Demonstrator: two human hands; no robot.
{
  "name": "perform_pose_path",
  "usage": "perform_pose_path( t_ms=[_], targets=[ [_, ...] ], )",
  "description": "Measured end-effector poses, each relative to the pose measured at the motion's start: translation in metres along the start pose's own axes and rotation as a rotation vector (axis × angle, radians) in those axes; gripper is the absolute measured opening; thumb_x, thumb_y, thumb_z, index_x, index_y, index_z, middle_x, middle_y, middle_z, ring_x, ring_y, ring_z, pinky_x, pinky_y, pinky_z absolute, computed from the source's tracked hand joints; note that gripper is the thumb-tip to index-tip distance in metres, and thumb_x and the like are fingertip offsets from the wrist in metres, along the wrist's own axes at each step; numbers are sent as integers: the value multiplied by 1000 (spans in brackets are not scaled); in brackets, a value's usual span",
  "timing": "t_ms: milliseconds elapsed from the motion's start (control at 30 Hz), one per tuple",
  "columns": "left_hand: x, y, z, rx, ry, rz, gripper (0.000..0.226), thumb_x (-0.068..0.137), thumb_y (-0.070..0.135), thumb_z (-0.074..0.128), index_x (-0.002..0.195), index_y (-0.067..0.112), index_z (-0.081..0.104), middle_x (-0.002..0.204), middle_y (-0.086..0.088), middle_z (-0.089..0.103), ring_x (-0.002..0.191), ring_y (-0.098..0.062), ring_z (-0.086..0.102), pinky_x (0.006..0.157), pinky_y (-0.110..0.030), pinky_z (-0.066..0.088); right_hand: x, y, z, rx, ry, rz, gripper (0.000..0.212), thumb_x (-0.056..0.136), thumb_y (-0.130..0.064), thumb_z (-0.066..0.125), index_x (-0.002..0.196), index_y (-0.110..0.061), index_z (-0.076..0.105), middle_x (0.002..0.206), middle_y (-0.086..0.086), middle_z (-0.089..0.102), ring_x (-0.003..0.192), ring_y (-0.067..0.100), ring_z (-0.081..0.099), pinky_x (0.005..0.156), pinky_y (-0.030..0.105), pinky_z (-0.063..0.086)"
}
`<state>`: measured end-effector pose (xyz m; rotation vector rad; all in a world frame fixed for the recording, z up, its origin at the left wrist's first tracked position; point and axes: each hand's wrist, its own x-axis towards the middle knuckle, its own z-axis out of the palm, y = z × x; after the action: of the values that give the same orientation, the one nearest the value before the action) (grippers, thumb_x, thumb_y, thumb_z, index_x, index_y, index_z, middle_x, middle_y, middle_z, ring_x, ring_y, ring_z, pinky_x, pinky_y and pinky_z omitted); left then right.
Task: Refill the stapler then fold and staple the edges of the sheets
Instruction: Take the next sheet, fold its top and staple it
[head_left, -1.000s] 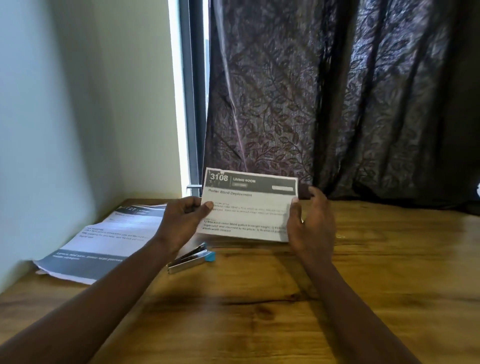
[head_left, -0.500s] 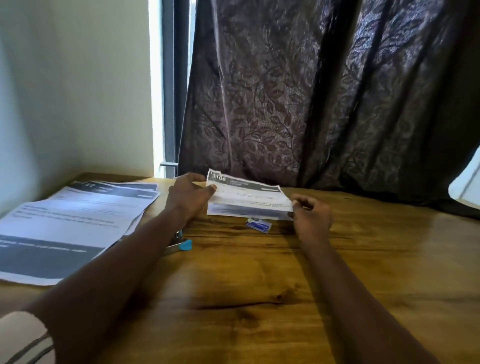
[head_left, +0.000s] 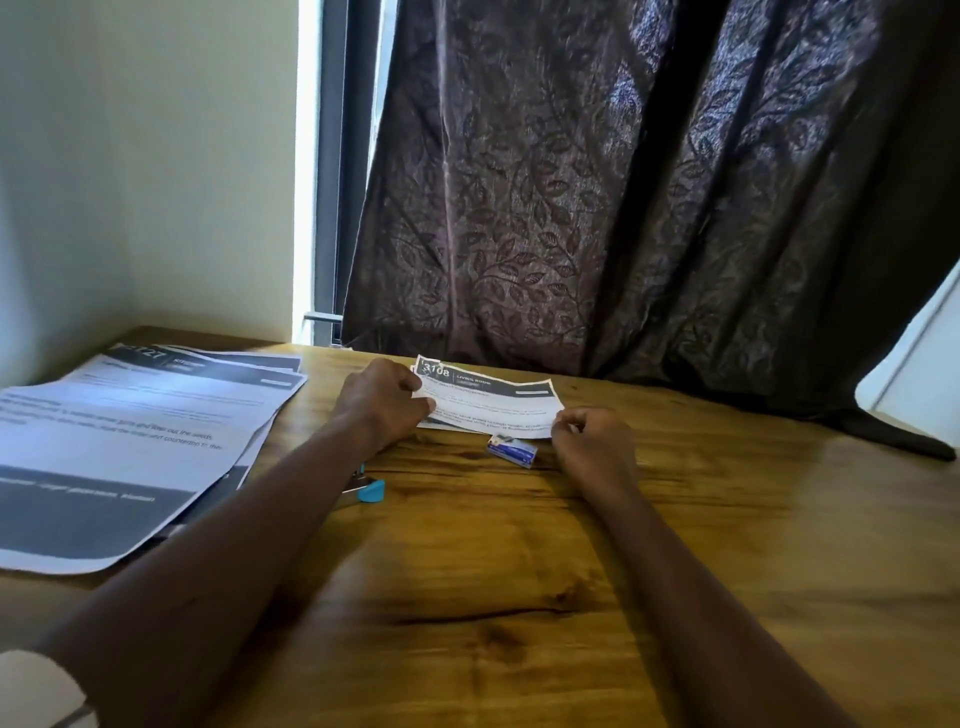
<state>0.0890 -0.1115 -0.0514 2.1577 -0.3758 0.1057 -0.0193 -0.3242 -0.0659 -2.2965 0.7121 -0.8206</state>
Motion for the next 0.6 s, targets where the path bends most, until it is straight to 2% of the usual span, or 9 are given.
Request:
perform_pose_path(
  t_ms=[67, 133, 300, 433, 533, 600],
  targets=[
    [0, 0, 1, 67, -21, 9, 46, 82, 31, 82, 125, 20, 69, 126, -7, 68, 107, -20, 61, 89, -28, 48, -1, 2, 4, -96, -81, -48, 19, 95, -32, 63, 108, -23, 75, 121, 0, 72, 108, 17, 66, 89, 33, 55],
    [-1, 0, 1, 107, -26, 25, 45, 81, 27, 81, 124, 21, 70, 127, -6, 65, 108, -20, 58, 89, -28, 46, -3, 1, 7, -205, -144, -88, 21, 97, -39, 60, 107, -26, 73, 121, -2, 69, 108, 17, 64, 92, 41, 55],
    [-2, 2, -1, 145, -29, 23, 43, 79, 24, 81, 121, 20, 72, 126, -5, 65, 121, -24, 55, 102, -35, 46, -2, 0, 8, -229, -174, -94, 26, 99, -41, 56, 111, -23, 71, 122, 1, 65, 107, 16, 62, 93, 43, 55],
    [-4, 6, -2, 146, -53, 37, 27, 84, 22, 78, 108, 9, 78, 102, -7, 68, 98, -16, 53, 87, -28, 44, -4, -1, 7, -239, -208, -94, 36, 102, -45, 50, 118, -19, 69, 123, 2, 63, 104, 16, 59, 92, 42, 54],
    [-7, 9, -3, 174, -45, 66, 26, 83, 26, 80, 105, 10, 80, 116, -9, 72, 98, -15, 51, 90, -29, 45, -6, -3, 5, -260, -243, -99, 46, 104, -52, 41, 126, -19, 64, 128, 3, 61, 108, 17, 58, 96, 44, 52],
    [-9, 12, -4, 198, -51, 70, 27, 81, 28, 82, 104, 12, 80, 117, -8, 73, 99, -15, 53, 92, -30, 46, -6, -2, 5, -275, -264, -102, 52, 104, -56, 36, 132, -20, 61, 133, 2, 61, 117, 19, 57, 101, 44, 48]
  ],
)
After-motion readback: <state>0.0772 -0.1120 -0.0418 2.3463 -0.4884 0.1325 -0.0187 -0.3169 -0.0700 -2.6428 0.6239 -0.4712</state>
